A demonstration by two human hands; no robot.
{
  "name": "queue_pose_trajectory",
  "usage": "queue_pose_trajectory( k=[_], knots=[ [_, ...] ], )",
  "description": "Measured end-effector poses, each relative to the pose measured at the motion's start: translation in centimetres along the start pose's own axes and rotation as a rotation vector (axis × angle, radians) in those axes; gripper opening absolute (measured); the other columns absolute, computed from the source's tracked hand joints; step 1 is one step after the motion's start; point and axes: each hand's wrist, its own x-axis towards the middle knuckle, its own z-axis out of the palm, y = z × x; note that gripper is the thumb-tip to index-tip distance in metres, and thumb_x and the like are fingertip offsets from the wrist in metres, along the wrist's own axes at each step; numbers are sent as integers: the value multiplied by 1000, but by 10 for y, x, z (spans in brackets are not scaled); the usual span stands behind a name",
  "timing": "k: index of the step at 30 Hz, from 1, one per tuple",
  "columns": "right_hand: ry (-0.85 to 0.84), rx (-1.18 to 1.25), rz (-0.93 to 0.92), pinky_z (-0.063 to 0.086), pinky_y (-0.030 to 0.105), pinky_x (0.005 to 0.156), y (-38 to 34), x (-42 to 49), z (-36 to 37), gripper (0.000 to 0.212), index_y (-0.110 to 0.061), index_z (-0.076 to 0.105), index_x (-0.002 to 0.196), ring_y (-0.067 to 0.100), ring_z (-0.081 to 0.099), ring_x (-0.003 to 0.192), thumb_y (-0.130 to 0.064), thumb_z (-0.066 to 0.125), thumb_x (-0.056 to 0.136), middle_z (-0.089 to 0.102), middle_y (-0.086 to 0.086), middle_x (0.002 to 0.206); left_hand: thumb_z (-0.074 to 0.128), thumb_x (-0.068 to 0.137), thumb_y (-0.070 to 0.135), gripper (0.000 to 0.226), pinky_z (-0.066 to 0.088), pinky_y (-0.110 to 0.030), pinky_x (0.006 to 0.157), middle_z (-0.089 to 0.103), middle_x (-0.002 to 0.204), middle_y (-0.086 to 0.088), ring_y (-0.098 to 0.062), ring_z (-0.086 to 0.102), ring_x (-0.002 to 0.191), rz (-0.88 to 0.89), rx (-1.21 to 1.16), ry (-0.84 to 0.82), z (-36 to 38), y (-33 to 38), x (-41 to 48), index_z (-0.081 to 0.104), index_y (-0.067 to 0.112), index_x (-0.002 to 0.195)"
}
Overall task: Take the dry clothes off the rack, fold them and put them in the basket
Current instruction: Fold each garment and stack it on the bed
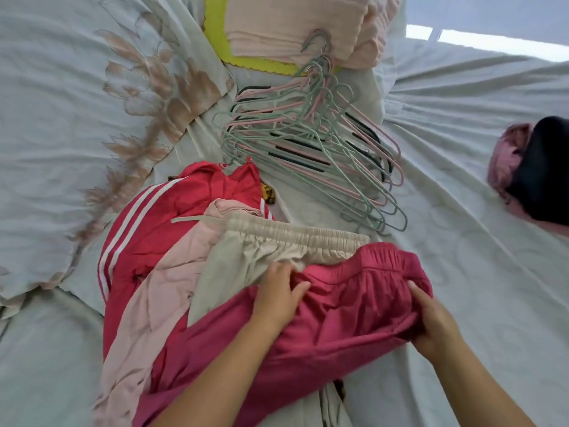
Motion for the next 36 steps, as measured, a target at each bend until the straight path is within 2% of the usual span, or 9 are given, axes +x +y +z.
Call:
queue_pose_trajectory(
  k=[2,6,10,15,19,28,30,33,36],
  knots=[
    [32,75,-33,58,42,61,4,-3,-12,21,-10,61,110,17,71,63,-16,55,92,73,5,74,66,80,46,59,38,-34,100,53,123,-12,-26,49,115,-127,61,-18,0,-2,15,53,3,118],
    [40,166,-130,59,35,59,3,-20,-38,14,-13,62,101,15,71,65,-13,50,94,74,3,75,64,85,39,54,51,-30,74,67,104,-15,-26,63,90,-610,-618,-395,1,21,21,58,-1,120],
    [55,170,-208,58,29,54,-14,-41,-66,27,-14,73,83,15,71,68,-17,49,95,74,3,78,67,84,13,17,44,-25,69,61,84,-6,-18,55,78,-330,-563,-140,-1,31,25,62,6,98],
    [-36,145,-330,59,31,68,-48,-81,-86,32,-21,77,80,13,71,78,-21,48,95,73,-1,90,67,80,4,24,38,-23,69,57,75,-2,-17,51,78,-56,-354,107,-33,63,11,64,6,104],
    [-128,118,-434,57,33,74,-83,-137,-94,34,-23,77,84,12,70,83,-23,45,96,74,-1,93,60,82,-5,16,38,-6,57,65,83,-6,-11,54,72,78,-386,21,-58,97,-30,67,4,94],
    [-213,63,-598,57,27,56,-142,-315,-134,22,-12,76,83,14,71,72,-27,64,72,74,5,85,36,88,-11,25,47,-18,48,55,72,-7,-8,55,51,197,-827,-278,-123,193,-174,47,12,86],
    [-214,75,-635,57,26,55,-151,-356,-147,23,-11,72,92,13,71,70,-24,66,73,74,4,83,53,79,-10,22,54,-22,56,59,82,-12,-12,63,60,256,-966,-391,-139,210,-208,51,6,94],
    [-224,52,-686,58,29,65,-164,-413,-163,38,-9,66,101,15,71,75,-25,70,67,74,5,88,88,53,14,63,58,-32,71,67,105,-21,-24,69,85,328,-1031,-582,-164,237,-257,62,-3,108],
    [-229,27,-782,50,31,76,-183,-468,-178,28,-7,63,110,19,66,92,-22,58,87,70,8,101,78,67,28,55,58,-38,77,64,115,-21,-23,69,89,281,-1048,-542,-186,271,-300,64,-1,112]
  ],
)
